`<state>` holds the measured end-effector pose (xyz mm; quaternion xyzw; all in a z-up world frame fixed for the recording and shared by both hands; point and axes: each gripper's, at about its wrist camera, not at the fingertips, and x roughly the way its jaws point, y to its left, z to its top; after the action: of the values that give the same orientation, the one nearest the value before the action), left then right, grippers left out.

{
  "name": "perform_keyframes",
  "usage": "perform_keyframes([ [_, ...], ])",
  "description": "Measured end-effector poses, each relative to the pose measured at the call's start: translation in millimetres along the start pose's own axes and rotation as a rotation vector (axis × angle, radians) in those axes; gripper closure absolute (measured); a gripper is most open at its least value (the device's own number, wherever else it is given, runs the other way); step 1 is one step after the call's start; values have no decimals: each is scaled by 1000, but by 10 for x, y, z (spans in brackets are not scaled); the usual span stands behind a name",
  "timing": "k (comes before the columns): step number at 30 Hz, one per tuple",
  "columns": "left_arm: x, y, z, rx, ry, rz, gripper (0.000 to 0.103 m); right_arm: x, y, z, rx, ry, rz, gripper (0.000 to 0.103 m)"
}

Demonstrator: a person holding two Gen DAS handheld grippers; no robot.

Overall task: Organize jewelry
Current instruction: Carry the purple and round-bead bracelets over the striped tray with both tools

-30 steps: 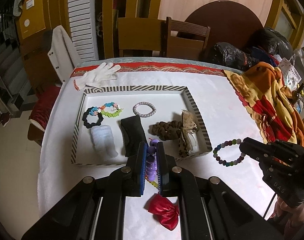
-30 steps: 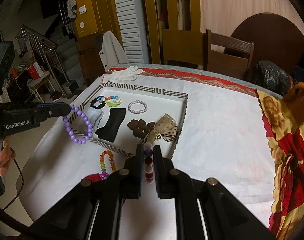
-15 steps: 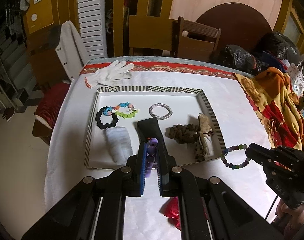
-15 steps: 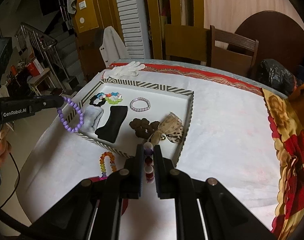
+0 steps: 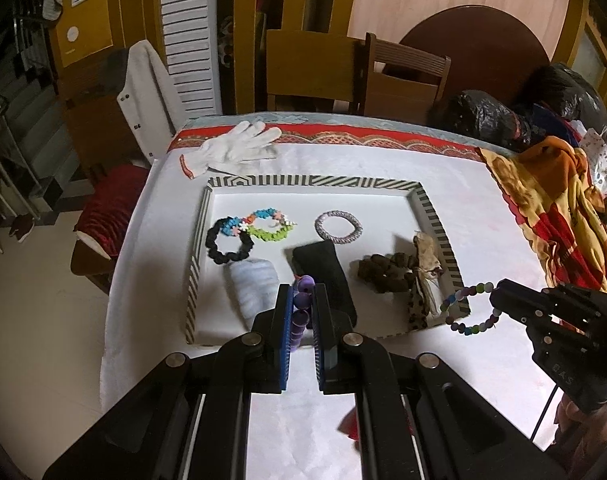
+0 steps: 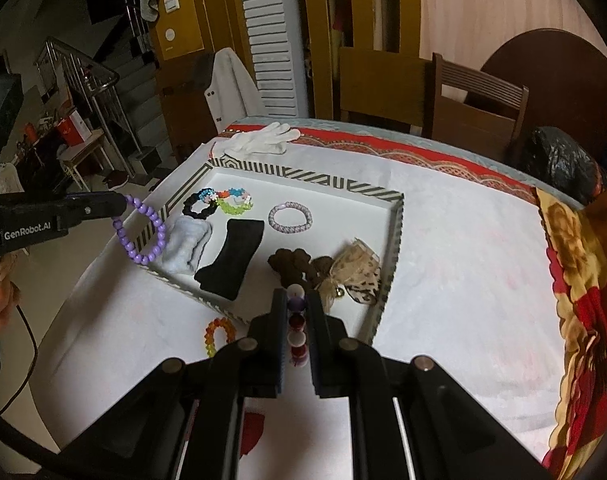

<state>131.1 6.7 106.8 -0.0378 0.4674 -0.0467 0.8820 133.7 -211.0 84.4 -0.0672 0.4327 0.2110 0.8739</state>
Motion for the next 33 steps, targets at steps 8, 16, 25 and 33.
perform_keyframes([
  [8, 53, 193, 114, -21, 2, 5, 100, 178, 25, 213, 0, 5, 4, 94],
  [16, 191, 312, 257, -46, 13, -2, 100, 396, -46, 458, 9, 20, 3, 94],
  [25, 416, 274, 457, -69, 32, -41, 100, 722, -174, 711, 14, 64, -33, 94],
  [33, 704, 153, 635, -68, 54, -63, 100, 1124, -293, 807, 62, 110, -42, 94],
])
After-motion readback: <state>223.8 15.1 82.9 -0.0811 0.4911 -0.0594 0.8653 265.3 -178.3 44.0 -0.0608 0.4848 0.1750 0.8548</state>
